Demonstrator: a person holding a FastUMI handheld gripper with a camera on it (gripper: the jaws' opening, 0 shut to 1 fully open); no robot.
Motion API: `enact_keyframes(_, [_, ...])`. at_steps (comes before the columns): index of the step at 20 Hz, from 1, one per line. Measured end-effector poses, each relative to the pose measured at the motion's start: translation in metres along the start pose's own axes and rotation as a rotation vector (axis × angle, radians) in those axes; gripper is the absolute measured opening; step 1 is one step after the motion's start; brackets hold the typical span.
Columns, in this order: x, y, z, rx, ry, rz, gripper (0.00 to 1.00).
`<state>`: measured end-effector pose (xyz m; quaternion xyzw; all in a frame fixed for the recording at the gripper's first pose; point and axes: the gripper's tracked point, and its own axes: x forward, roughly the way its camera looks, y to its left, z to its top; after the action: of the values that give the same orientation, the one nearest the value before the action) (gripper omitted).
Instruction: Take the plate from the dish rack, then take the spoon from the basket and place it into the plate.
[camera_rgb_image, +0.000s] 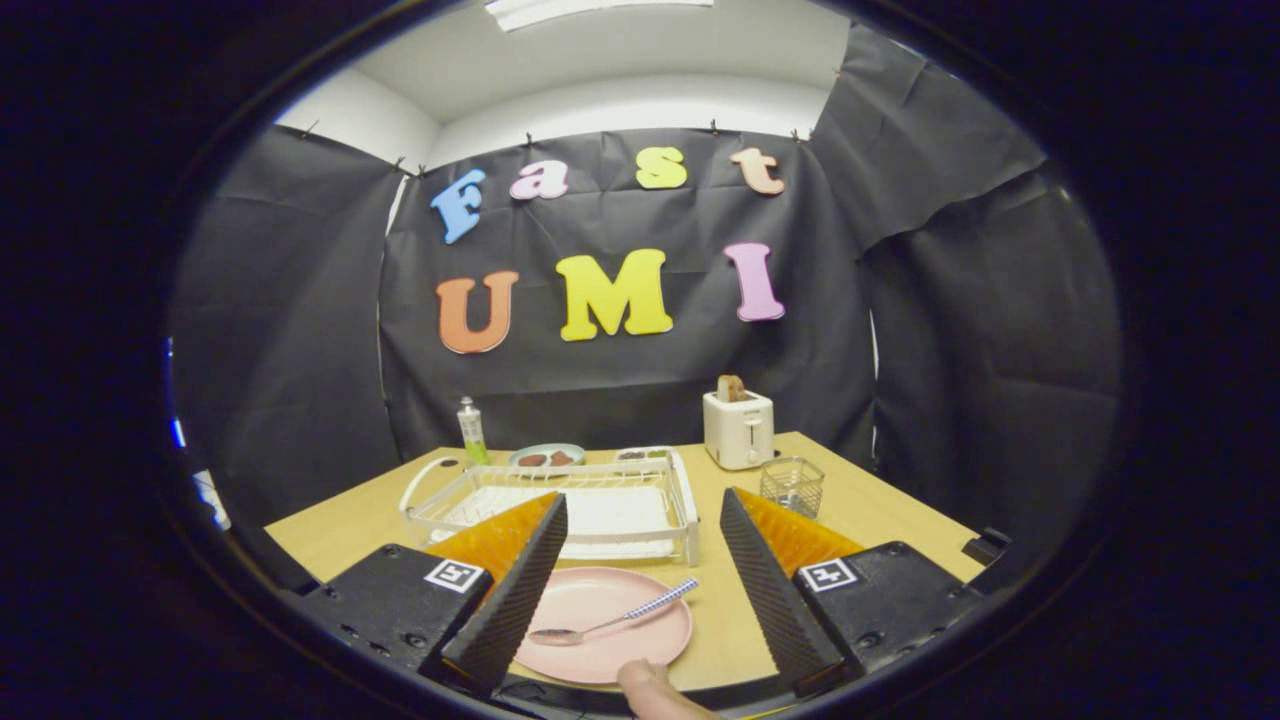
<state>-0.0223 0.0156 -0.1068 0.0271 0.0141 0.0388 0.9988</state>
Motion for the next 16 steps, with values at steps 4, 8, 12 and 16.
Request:
enact_keyframes(4, [-0.012, -0.025, 0.008, -0.031, -0.012, -0.019, 1.0])
enact_keyframes(8, [-0.026, -0.037, 0.013, -0.052, -0.005, -0.037, 1.0])
enact_keyframes(12, [-0.036, -0.048, 0.024, -0.081, -0.028, -0.067, 1.0])
enact_keyframes(16, [-0.041, -0.044, 0.027, -0.088, -0.038, -0.052, 1.0])
